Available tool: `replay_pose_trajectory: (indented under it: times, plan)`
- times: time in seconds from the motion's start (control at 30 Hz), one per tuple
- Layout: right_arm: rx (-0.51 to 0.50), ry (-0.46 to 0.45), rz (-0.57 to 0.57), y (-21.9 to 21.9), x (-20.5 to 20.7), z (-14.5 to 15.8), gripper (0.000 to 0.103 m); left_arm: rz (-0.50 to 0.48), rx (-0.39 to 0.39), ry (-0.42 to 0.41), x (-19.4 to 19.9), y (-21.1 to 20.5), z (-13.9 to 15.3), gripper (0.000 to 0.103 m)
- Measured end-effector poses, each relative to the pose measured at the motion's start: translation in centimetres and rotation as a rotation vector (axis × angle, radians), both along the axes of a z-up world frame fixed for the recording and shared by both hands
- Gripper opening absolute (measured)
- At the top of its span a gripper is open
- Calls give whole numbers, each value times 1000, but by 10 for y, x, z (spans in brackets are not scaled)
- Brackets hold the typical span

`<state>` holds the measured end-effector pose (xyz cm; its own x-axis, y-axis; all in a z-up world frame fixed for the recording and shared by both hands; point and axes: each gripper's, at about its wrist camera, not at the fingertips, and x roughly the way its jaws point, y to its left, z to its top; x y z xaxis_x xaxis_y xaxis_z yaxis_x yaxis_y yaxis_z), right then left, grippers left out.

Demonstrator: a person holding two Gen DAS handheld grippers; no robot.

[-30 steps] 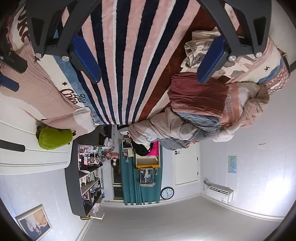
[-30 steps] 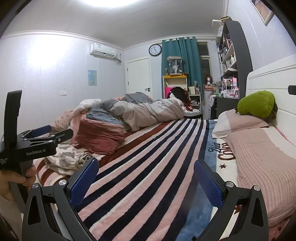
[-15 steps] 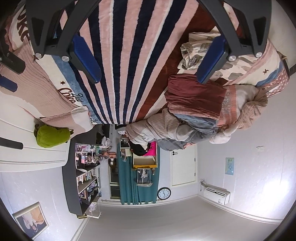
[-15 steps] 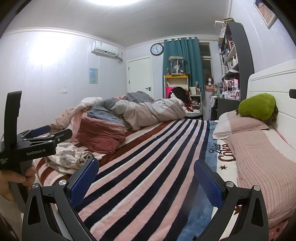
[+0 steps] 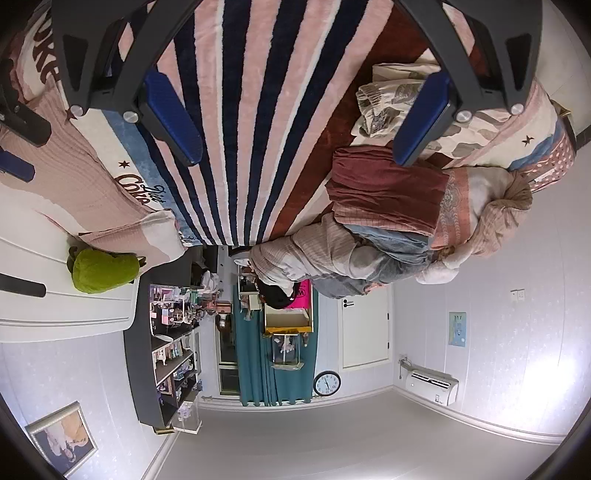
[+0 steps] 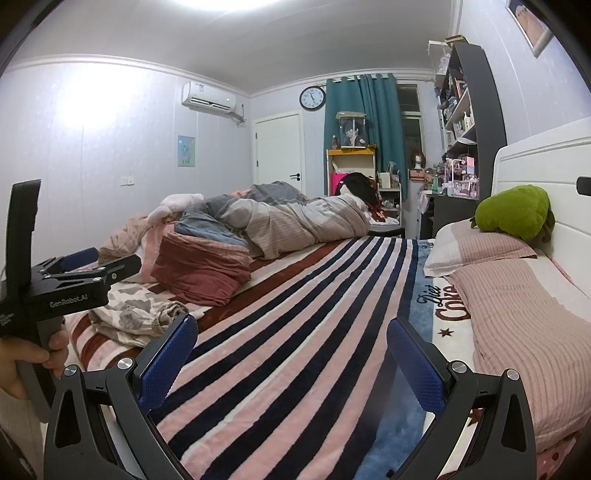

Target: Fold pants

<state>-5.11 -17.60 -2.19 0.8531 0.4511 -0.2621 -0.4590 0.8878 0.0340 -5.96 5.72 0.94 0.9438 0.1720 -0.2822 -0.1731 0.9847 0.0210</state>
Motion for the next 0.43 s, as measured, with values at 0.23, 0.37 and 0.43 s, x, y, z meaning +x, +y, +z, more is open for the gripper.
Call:
replay_pose_trajectory:
  times: [0.23,0.37,0.43]
  plan:
    - [0,0,0,-2,0,0,102,1,1,0,-1,0,0,102]
    - [1,-1,1,-2,0,0,102,-14,-1,3,-1,2,-1,102]
    - [-1,-1,1,-2,0,0,102,-12,-3,1,-2,1,1,102]
